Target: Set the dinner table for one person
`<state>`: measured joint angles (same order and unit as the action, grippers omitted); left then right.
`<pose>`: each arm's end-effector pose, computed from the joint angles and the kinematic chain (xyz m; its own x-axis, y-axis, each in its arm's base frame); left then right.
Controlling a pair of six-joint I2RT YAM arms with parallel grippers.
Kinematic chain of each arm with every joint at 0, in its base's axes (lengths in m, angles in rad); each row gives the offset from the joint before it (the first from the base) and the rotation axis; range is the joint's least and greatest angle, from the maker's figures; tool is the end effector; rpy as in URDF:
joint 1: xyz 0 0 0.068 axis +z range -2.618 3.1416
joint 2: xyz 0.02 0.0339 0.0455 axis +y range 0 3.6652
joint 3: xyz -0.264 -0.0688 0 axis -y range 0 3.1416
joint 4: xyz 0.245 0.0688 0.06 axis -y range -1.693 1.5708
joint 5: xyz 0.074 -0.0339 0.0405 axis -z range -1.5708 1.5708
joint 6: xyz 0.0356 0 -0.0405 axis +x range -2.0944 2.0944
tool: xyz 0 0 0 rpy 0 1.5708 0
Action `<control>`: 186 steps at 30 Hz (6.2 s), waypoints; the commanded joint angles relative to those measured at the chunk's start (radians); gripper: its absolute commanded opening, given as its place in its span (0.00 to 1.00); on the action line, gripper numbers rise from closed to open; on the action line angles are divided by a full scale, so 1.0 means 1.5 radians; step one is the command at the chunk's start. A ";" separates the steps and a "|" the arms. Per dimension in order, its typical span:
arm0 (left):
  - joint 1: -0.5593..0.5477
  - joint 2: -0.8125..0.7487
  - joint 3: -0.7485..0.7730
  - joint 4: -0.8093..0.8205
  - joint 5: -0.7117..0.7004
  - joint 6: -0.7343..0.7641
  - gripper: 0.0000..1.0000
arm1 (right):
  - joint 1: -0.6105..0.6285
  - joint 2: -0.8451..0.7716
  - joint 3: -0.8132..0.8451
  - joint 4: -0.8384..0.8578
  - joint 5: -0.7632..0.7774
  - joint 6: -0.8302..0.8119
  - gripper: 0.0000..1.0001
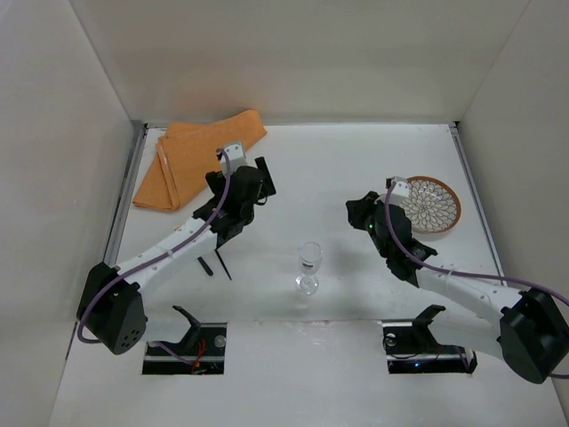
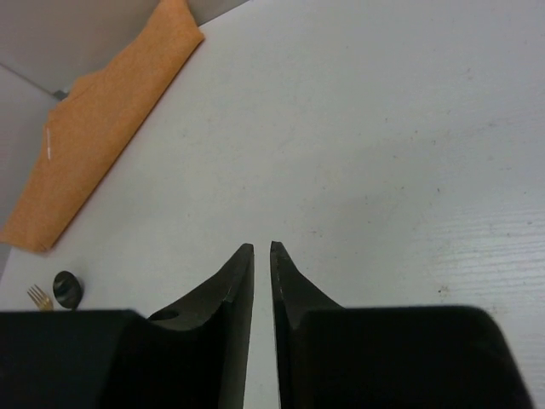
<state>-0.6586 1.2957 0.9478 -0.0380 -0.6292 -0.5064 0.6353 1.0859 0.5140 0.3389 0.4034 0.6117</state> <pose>0.2456 -0.1635 0.3018 -0.2912 -0.2705 -0.9176 -0.0887 0.9627 -0.2557 0.2009 0.1308 0.2403 -0.2890 0.4431 -0.8486 -0.0884 0.8703 0.4845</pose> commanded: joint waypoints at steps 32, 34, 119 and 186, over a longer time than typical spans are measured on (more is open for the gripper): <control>0.555 0.449 0.258 0.211 0.349 0.052 0.75 | -0.001 0.037 0.020 0.035 -0.007 -0.008 0.52; 0.563 0.466 0.269 0.199 0.352 0.068 0.75 | -0.001 0.037 0.020 0.035 -0.007 -0.008 0.52; 0.096 0.490 0.159 0.557 0.820 0.031 0.36 | -0.101 0.067 0.039 0.110 -0.150 0.049 0.90; 0.248 0.268 -0.052 0.236 0.222 -0.103 0.58 | -0.006 0.137 -0.008 -0.038 0.165 0.283 0.78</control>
<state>-0.2916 1.7851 0.9115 0.3717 -0.2184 -0.6861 0.6224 1.3460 0.5156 0.3119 0.6155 1.1130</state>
